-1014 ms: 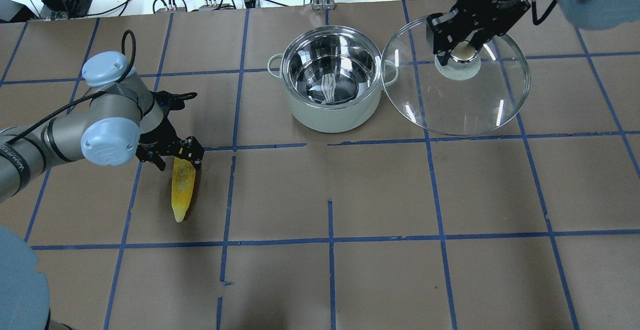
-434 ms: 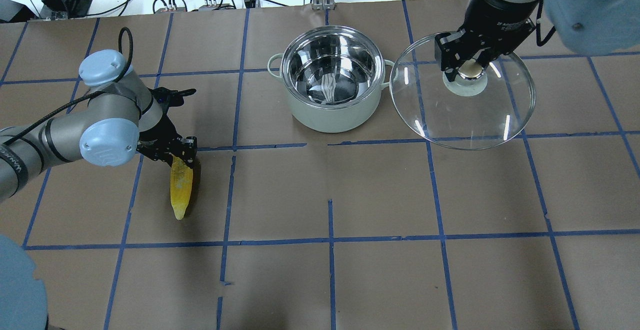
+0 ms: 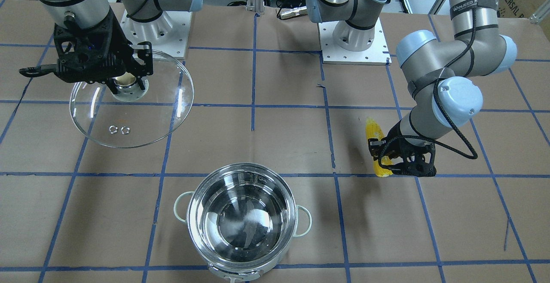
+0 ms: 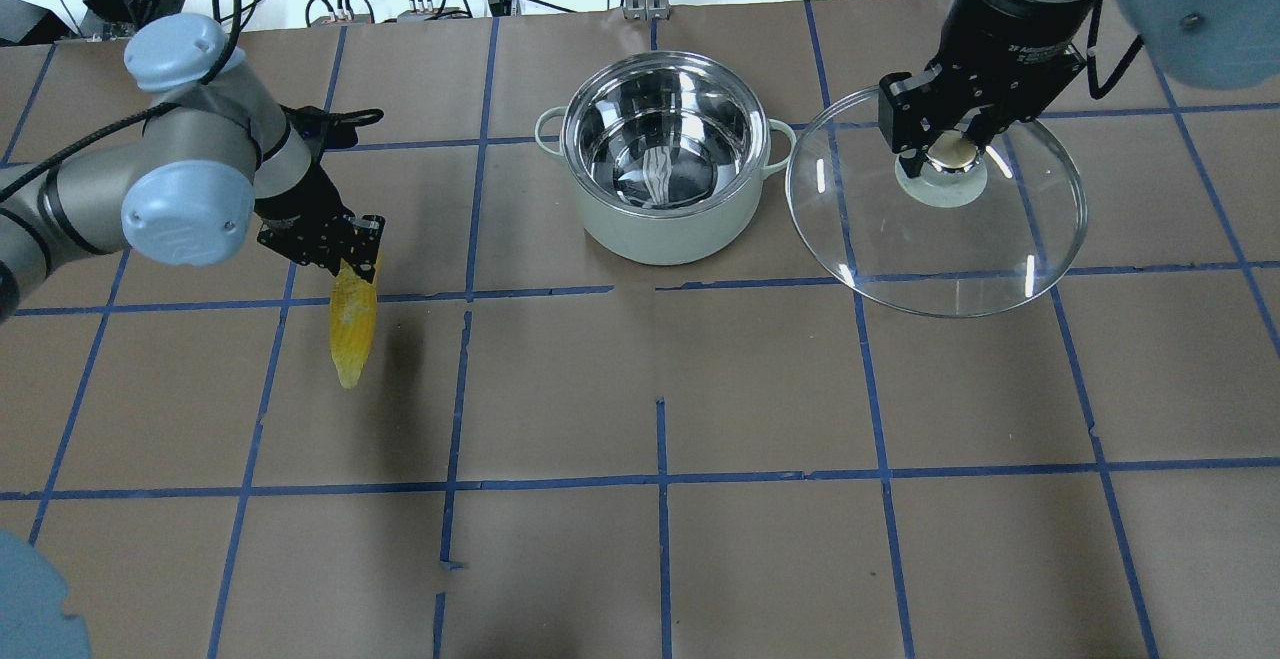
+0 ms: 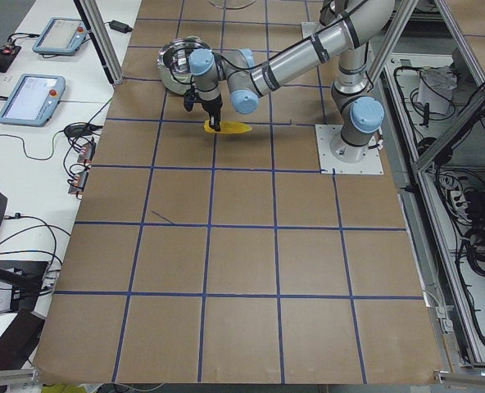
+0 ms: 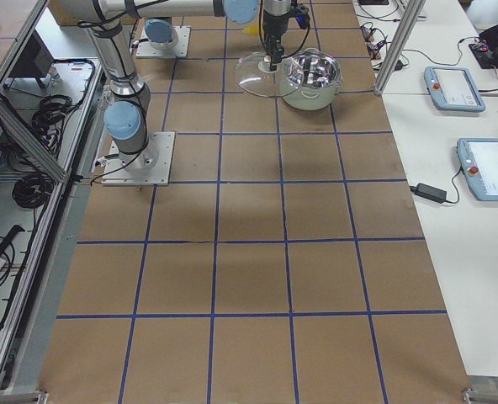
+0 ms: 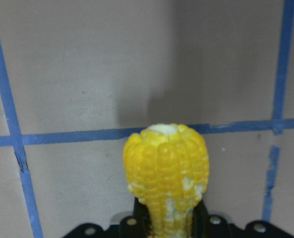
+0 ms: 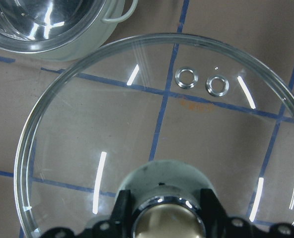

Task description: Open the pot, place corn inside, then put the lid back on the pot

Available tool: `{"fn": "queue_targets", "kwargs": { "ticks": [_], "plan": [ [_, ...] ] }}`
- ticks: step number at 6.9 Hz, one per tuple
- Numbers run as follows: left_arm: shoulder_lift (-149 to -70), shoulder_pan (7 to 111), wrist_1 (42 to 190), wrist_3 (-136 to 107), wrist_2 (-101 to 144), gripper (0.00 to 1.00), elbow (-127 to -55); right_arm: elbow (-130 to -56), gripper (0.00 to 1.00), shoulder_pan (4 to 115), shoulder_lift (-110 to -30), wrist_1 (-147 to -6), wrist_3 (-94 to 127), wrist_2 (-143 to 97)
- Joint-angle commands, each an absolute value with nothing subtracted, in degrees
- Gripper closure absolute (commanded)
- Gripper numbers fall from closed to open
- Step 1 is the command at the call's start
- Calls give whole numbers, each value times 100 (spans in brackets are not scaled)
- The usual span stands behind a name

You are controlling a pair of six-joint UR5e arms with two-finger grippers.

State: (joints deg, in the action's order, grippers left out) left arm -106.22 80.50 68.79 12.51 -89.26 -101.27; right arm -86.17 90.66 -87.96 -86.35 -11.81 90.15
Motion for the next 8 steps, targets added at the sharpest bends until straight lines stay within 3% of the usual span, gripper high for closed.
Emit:
{"fn": "queue_targets", "kwargs": {
  "ticks": [1, 5, 7, 8],
  "plan": [
    [-10765, 8611, 7653, 714, -8510, 81, -8795, -8464, 75, 9053, -8807, -8298, -1178, 9044],
    [-12528, 10087, 7752, -683, -8174, 81, -6116, -8473, 75, 9079, -8833, -8253, -1178, 9044],
    [-13295, 10431, 7743, -1281, -8191, 79, -5251, -8490, 75, 9062, -8886, -8218, -1178, 9062],
    [-13472, 10476, 7761, -1266, -8218, 71, -5099, -8499, 75, 9070, -8886, -8226, -1178, 9053]
  ]
}}
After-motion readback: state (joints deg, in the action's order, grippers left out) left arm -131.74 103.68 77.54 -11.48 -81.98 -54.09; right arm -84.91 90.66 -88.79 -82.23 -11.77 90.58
